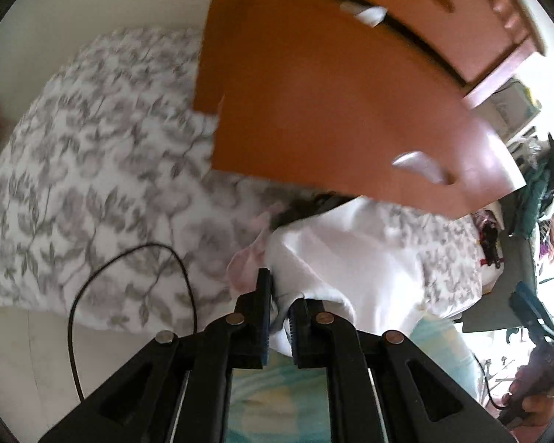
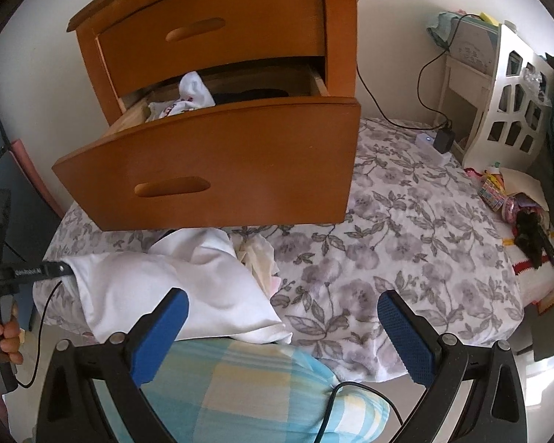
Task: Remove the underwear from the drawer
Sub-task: 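Lower the white shirt onto the pile and open the left tool, then reach the left tool into the drawer toward the white Hello Kitty sock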
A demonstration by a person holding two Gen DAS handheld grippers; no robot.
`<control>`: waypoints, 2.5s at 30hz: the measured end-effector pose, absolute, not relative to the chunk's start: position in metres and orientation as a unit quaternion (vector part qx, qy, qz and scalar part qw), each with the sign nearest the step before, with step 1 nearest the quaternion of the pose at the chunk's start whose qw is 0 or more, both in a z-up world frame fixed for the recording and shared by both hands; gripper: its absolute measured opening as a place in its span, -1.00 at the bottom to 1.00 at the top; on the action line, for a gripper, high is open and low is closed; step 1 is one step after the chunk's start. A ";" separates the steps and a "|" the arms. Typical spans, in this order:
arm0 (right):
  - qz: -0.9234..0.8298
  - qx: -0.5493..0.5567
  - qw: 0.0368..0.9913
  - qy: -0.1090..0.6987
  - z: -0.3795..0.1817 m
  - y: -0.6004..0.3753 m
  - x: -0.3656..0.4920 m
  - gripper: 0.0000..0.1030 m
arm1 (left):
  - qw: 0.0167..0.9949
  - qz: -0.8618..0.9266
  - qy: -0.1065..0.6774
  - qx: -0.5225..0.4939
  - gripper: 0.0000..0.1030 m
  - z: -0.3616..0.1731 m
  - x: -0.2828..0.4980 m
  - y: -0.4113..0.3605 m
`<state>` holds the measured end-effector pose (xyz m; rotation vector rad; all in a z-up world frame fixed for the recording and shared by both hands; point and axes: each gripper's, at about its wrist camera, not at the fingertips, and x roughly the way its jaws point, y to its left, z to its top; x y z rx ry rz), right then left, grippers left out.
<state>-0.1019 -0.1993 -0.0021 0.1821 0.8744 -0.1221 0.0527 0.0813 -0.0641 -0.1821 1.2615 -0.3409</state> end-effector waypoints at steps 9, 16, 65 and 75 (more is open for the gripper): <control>-0.057 0.084 0.900 0.425 -0.003 -0.197 -0.102 1.00 | 0.784 -0.119 0.597 -0.118 -0.14 -0.064 0.048 0.113; -0.049 0.079 0.897 0.432 -0.009 -0.190 -0.098 1.00 | 0.813 -0.111 0.555 -0.137 0.26 -0.028 0.043 0.126; -0.025 0.053 0.875 0.480 -0.040 -0.176 -0.036 1.00 | 0.908 -0.171 0.380 -0.041 0.99 0.122 0.161 0.043; -0.027 0.071 0.870 0.488 -0.050 -0.191 -0.028 1.00 | 0.850 -0.117 0.513 0.042 0.97 0.058 0.237 -0.027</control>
